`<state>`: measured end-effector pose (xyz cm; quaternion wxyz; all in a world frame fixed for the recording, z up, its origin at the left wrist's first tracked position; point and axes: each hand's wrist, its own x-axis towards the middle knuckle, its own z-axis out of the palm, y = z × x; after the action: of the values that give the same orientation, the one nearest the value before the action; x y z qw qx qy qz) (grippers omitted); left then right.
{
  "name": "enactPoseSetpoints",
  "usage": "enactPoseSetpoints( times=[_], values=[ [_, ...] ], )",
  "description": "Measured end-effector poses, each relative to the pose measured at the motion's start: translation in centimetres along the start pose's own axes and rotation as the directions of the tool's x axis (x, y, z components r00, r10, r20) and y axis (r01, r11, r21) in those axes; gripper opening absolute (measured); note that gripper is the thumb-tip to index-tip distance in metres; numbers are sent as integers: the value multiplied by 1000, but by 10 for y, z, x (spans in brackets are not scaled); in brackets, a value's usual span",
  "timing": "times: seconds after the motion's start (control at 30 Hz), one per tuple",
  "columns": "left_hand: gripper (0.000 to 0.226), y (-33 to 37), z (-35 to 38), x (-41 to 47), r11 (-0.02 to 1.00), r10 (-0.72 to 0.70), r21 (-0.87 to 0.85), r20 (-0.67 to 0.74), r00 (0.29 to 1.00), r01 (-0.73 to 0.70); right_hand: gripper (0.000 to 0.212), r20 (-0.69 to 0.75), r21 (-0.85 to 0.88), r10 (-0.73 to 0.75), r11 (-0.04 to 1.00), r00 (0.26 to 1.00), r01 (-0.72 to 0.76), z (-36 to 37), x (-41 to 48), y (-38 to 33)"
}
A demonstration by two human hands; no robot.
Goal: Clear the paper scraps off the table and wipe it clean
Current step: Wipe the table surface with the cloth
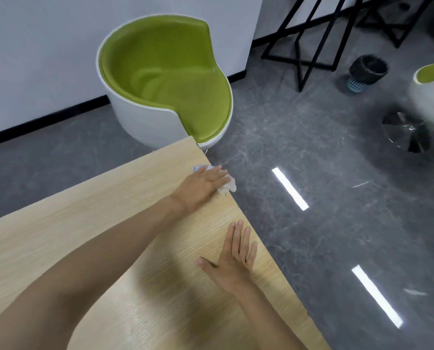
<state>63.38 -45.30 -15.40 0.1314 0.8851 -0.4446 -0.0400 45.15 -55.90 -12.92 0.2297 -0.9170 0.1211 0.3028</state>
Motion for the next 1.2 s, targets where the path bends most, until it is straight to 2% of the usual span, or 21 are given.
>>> enactPoseSetpoints(
  times=[0.07,0.17,0.23,0.33,0.37,0.4,0.43,0.5,0.57,0.63,0.7,0.73,0.77,0.83,0.9,0.93,0.97,1.03,1.1,1.17,1.2],
  values=[
    [50,-35,-6,4,977,-213,-9,-47,976,213,114,10,4,-8,1000,1000,8,0,0,0],
    [39,-65,-25,16,825,-565,-124,-149,812,551,113,-17,-13,-4,1000,1000,4,1,0,0],
    [31,-45,-24,27,857,-513,-154,-169,842,491,114,-6,-6,-3,1000,1000,3,1,1,-1],
    [53,-26,-4,12,988,-114,-108,-59,992,107,116,19,-7,-5,1000,1000,6,0,-2,-1],
    [57,-37,-4,9,995,-68,-71,-65,996,63,116,18,-8,2,1000,1000,-2,-1,-1,0],
    [57,-51,-7,8,989,-138,-67,-80,987,133,116,20,-6,11,1000,1000,-11,-1,0,0],
    [55,-65,-9,9,957,-288,-82,-111,951,280,115,25,-10,15,1000,1000,-14,-1,1,-1],
    [50,-80,-19,8,789,-615,-158,-176,769,594,114,18,-17,10,1000,1000,-10,-2,-1,-3],
    [43,-74,-24,13,702,-710,-171,-234,664,691,113,11,-9,13,1000,1000,-13,-2,-1,-2],
    [43,-53,-17,10,802,-598,-175,-210,774,572,114,18,3,21,1000,1000,-21,-3,-2,-3],
    [52,-33,-2,-14,951,-292,-138,-117,949,276,115,30,6,28,1000,999,-28,-4,-3,-5],
    [54,-33,3,-29,984,-147,-106,-63,987,140,115,37,5,29,1000,999,-29,-4,-3,-5],
    [54,-43,2,-41,996,-66,-70,-41,997,63,115,43,7,31,999,999,-31,-5,-2,-5],
    [53,-69,-5,-51,973,-231,-29,-106,967,230,115,55,7,34,999,998,-35,-6,-2,-6],
    [46,-86,-20,-49,818,-574,-110,-225,787,565,115,46,2,31,1000,998,-31,-7,-3,-6],
    [41,-86,-26,-43,732,-680,-160,-231,696,662,115,40,5,30,1000,999,-30,-7,-4,-6],
    [38,-81,-30,-38,706,-707,-187,-230,668,683,115,39,10,27,1000,999,-27,-7,-4,-6],
    [40,-66,-21,-38,820,-572,-137,-191,797,556,115,51,15,27,1000,998,-28,-7,-4,-8],
    [47,-54,-2,-61,971,-237,-41,-72,969,235,116,53,3,35,999,998,-35,-8,-5,-8],
    [46,-60,1,-81,997,-69,-44,-40,997,67,116,55,-3,40,999,998,-40,-8,-4,-8],
    [44,-68,-2,-83,992,-123,-47,-85,989,119,116,60,1,41,999,997,-42,-8,-4,-9]
  ],
)
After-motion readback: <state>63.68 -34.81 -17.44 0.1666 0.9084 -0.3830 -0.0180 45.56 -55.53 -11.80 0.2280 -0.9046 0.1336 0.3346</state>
